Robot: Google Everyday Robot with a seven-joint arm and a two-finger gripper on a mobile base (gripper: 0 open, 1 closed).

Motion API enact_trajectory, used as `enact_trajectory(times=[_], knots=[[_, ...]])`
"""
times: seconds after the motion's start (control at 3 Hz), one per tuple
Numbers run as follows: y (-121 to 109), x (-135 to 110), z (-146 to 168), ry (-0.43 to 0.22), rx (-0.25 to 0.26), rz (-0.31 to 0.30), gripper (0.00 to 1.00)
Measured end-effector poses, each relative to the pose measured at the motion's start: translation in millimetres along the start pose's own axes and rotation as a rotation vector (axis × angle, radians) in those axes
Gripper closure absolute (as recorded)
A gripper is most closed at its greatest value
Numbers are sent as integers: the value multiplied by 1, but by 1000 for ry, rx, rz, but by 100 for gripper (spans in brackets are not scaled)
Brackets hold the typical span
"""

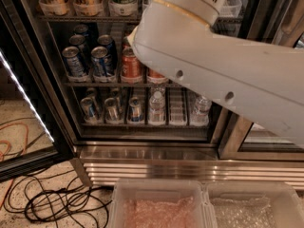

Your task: Pick 7up can from top shelf of fridge

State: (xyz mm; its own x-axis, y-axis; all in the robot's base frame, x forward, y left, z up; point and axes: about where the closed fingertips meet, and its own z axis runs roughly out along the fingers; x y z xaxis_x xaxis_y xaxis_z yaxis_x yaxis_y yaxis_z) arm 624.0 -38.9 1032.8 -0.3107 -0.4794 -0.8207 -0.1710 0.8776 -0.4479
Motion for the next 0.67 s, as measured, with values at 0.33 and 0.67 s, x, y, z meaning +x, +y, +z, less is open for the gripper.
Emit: enact_trajectory(times=[0.33,0.67], knots=[[-26,4,2,-3,71,145,0],[-41,8,4,-2,108,256,0]])
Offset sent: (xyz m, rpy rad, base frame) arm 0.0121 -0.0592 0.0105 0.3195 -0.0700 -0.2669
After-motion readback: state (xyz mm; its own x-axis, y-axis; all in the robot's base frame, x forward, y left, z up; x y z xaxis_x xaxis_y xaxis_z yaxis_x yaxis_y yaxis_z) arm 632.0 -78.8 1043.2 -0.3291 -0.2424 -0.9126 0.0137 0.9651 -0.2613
